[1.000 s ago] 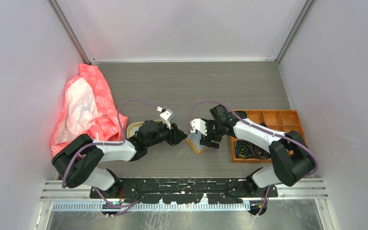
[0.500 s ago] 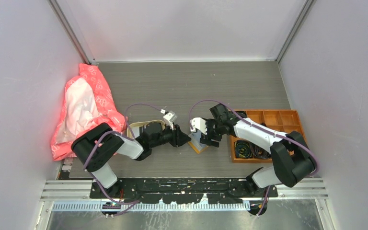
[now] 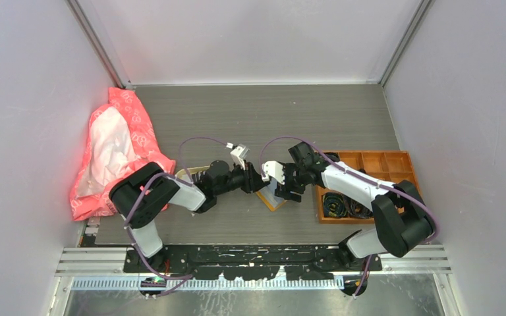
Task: Put the credit cards into the card holder
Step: Insert the credit card into the card holder.
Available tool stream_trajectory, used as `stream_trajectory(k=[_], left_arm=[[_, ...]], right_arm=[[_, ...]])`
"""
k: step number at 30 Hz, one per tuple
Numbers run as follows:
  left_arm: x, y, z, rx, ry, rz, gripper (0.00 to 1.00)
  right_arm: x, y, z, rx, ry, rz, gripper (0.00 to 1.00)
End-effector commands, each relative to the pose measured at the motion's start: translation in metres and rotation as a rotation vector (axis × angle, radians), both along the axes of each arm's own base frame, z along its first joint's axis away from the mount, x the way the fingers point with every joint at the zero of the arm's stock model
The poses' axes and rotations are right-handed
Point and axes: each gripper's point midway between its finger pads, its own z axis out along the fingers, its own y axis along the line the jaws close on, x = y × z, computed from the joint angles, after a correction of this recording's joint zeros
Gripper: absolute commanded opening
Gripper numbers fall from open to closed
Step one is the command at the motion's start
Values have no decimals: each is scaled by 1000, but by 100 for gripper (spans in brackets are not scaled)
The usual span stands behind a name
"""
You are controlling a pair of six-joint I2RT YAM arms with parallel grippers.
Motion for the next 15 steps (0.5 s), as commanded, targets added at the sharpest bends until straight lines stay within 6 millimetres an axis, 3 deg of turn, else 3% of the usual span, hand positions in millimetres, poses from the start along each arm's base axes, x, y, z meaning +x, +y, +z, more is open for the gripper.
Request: stream_trajectory(k=[1,9,15], left_arm=[[13,-8,11,-40,-22,24,23],[16,-8,-14,12,29,37,23],[15,-4,-19,24,38,46,23]], right_arm=[[12,10,22,43,-56,2,71],[13,9,23,38,-60,-4,71],[16,8,24,32,-73,-19,72]])
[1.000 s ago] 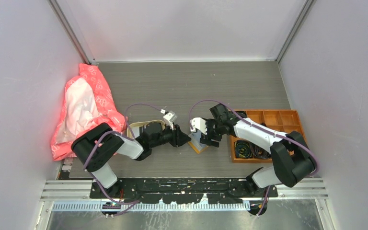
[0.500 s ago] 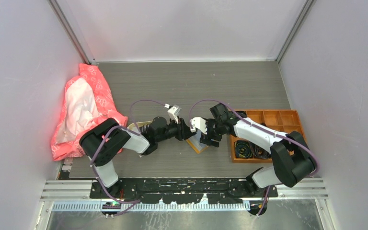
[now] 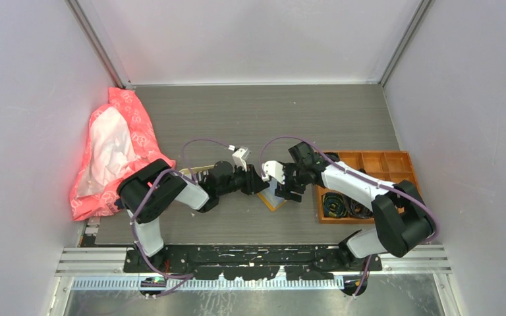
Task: Put the credit cards into the card holder
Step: Insert the credit card into the card holder.
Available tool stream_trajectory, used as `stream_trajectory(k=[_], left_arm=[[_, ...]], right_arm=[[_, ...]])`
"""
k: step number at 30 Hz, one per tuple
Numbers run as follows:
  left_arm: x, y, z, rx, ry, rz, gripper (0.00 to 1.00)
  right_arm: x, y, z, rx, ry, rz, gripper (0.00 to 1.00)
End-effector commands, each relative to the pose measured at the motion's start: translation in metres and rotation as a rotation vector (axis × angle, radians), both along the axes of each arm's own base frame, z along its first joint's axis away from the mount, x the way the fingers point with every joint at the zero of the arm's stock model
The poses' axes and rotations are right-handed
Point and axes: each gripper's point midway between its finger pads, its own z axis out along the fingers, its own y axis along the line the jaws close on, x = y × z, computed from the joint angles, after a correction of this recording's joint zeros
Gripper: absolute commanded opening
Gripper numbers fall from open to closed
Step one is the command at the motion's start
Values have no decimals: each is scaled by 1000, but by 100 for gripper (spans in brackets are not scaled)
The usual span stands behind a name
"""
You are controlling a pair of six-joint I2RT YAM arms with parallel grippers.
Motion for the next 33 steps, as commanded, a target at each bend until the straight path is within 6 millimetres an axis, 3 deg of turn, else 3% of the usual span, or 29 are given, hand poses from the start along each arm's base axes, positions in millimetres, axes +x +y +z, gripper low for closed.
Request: stream_trajectory(k=[1,8,21,27,33], left_arm=[[11,-2,12,-28,-39,24,23],[9,-2,14,-47,-40,20,28],[2,-2,42,-124,-97,-17,35],[2,-6,44,-124,-85,-35,33],[4,-10,34,-76,-50,-44,29]], right_arm=[[18,9,25,35,-79,-18,72],[22,8,26,37,-91,-45,72],[27,6,29,32,-86,-107,71],[40,1,32,9,-98,-200,71],[64,-19,30,-64,-114,-366,71]])
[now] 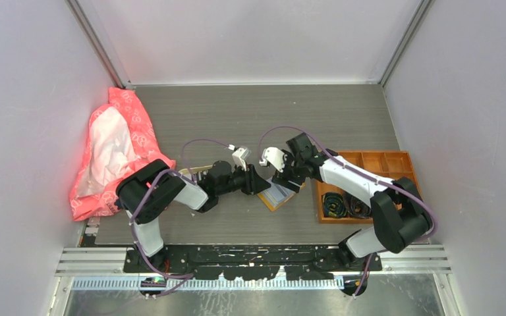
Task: Put the credit cards into the card holder
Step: Insert the credit card into the card holder, then pick up the credit card from the storage box.
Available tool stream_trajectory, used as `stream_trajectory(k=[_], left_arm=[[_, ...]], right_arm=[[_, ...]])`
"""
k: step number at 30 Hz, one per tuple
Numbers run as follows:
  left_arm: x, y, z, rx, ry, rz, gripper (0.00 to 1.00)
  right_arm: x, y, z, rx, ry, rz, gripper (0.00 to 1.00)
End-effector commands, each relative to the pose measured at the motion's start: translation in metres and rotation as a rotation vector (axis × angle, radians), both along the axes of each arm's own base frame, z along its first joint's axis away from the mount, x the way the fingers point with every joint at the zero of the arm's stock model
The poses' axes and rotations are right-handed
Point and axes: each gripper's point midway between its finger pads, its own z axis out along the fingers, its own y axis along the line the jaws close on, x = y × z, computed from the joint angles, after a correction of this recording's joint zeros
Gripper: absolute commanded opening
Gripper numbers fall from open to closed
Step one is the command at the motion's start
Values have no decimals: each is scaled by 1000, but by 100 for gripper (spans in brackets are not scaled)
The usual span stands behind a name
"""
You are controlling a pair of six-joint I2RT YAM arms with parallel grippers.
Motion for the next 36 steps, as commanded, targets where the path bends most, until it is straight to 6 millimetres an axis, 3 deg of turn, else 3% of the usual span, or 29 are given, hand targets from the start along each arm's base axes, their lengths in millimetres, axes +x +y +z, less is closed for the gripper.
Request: stream_trajectory(k=[1,5,8,9,12,14,19,23,27,30,34,36], left_arm=[[10,-8,21,-14,-47,-16,28],[7,-3,2,78,-2,-20,25],[3,6,-13,140,39,-7,23],[1,8,-18,158,56,-5,22],[-4,14,-28,181,101,5,22],[-5,16,-32,198,124,14,21],[-5,21,-32,222,143,32,21],[-5,21,-16,206,126,36,24],[-2,27,19,203,56,53,29],[-4,41,46,233,-5,70,33],[-13,76,70,312,-72,130,36],[-16,96,81,343,-101,180,48]], right_arm=[[34,-8,17,-8,-61,-164,71],[31,-2,30,99,-20,-189,67],[5,29,46,314,124,-129,60],[-4,38,47,368,189,-117,53],[-22,54,34,416,381,-115,30],[-21,58,26,376,467,-147,20],[-24,52,-11,236,597,-231,17],[-27,47,-30,141,668,-290,17],[-34,53,-30,126,707,-284,17],[-33,59,-16,168,698,-266,18],[-25,61,19,258,601,-220,21],[-21,59,37,289,522,-188,23]])
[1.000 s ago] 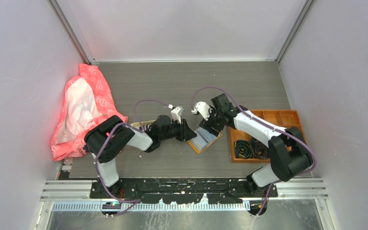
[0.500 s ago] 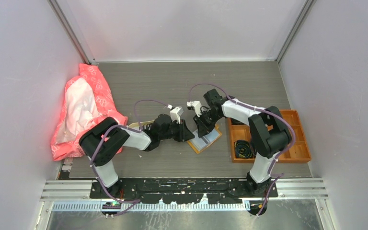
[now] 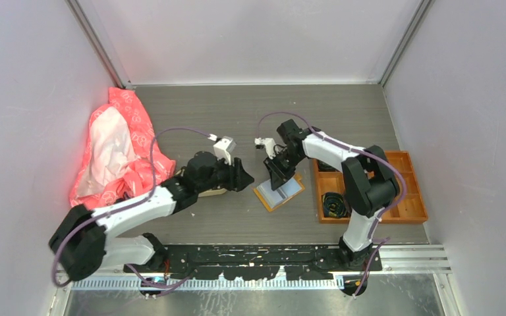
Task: Put the credit cards into the card holder
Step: Pick up the credit card from the storage box.
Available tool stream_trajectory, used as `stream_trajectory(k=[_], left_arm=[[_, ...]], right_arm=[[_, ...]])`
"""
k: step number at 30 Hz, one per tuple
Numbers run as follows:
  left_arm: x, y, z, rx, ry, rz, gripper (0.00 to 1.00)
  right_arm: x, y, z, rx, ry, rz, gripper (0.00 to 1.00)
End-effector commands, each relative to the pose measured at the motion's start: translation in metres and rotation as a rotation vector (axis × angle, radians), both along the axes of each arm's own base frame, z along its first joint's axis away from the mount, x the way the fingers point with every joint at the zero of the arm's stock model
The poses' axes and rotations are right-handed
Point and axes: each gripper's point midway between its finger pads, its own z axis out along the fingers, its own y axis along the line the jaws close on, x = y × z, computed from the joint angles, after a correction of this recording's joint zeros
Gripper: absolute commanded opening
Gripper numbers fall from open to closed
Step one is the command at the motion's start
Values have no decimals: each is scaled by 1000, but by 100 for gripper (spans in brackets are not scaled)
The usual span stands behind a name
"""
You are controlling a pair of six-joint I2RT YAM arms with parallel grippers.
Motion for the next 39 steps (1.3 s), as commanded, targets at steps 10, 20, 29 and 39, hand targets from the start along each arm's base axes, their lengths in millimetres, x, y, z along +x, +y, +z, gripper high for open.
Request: stream_trajectory(k=[10,20,29,39], left_arm=[[5,118,9,156,54,346,72],[7,166,-14,201,220,463,71],[30,182,-39,128,328,500,70],[33,166,-56,55,397,450,63]], right_arm=[[29,16,150,303,-455,-24,71],[27,18,149,446,-240,-104,71],[29,11,140,454,-195,-123,69],[27,11,132,443,-162,-114,68]])
